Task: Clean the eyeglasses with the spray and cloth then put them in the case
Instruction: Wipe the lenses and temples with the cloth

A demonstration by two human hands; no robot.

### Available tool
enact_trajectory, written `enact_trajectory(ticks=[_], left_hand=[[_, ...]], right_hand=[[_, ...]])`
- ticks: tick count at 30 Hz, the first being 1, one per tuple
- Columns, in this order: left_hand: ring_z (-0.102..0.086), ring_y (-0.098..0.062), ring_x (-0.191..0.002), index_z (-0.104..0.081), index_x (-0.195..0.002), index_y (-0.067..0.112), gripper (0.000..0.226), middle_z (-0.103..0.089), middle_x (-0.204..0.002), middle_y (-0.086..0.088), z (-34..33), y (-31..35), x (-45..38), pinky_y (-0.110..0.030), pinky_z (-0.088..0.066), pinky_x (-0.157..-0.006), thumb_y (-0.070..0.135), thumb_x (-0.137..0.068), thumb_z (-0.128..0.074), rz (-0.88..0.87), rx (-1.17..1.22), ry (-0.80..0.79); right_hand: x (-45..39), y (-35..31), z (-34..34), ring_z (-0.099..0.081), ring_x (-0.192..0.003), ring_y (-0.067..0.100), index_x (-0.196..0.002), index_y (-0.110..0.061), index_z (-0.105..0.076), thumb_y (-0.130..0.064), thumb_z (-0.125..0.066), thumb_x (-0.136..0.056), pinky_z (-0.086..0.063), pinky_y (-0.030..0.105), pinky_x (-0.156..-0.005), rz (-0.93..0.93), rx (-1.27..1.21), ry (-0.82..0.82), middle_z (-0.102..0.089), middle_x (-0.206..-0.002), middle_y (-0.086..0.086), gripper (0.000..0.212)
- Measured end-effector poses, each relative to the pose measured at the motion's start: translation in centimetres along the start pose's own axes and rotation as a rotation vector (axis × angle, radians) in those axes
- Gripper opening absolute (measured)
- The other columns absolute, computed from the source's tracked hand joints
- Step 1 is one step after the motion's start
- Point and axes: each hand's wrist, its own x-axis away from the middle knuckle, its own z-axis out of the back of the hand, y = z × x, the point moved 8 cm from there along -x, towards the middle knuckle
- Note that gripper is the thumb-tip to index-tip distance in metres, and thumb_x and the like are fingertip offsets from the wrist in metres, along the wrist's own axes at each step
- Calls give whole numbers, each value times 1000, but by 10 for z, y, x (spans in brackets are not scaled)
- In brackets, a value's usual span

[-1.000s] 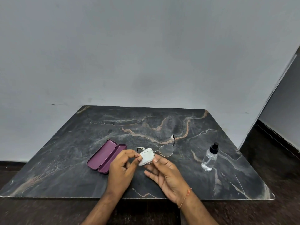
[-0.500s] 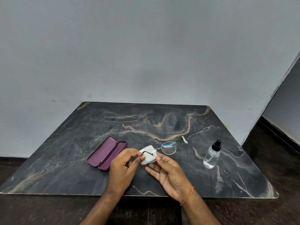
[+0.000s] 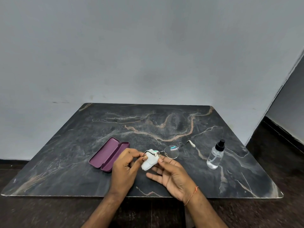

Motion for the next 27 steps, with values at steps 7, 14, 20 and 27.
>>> enact_trajectory(ticks=[7, 14, 20, 27], left_hand=[[-73, -19, -85, -84, -98, 19, 23, -75, -98, 8, 3, 4, -2, -38, -60, -76, 41, -94, -77, 3, -10, 19], [-72, -19, -84, -83, -100, 18, 25, -74, -100, 9, 4, 6, 1, -33, -59, -73, 41, -96, -76, -14, -32, 20], [-73, -15, -87, -81, -102, 31, 14, -74, -102, 15, 4, 17, -1, -22, -57, -76, 40, -97, -72, -42, -30, -2], [-72, -17, -86, -84, -101, 22, 26, -75, -101, 9, 3, 7, 0, -25, -55, -76, 45, -97, -74, 5, 14, -14]], right_hand=[[-2, -2, 1, -74, -117, 33, -119, -2, -79, -8, -72, -92, -64, 52, -87, 57, 3, 37, -72, -133, 27, 28], [-1, -1, 1, -76, -115, 34, -118, -3, -80, -14, -72, -96, -65, 53, -84, 20, 51, 13, -72, -132, 29, 26], [-1, -2, 7, -78, -108, 26, -130, 0, -71, 0, -76, -89, -65, 51, -87, 93, -34, 51, -76, -125, 21, 41], [3, -1, 1, -74, -99, 21, -140, 3, -61, 1, -70, -93, -63, 55, -93, 47, -35, -25, -73, -121, 17, 48]])
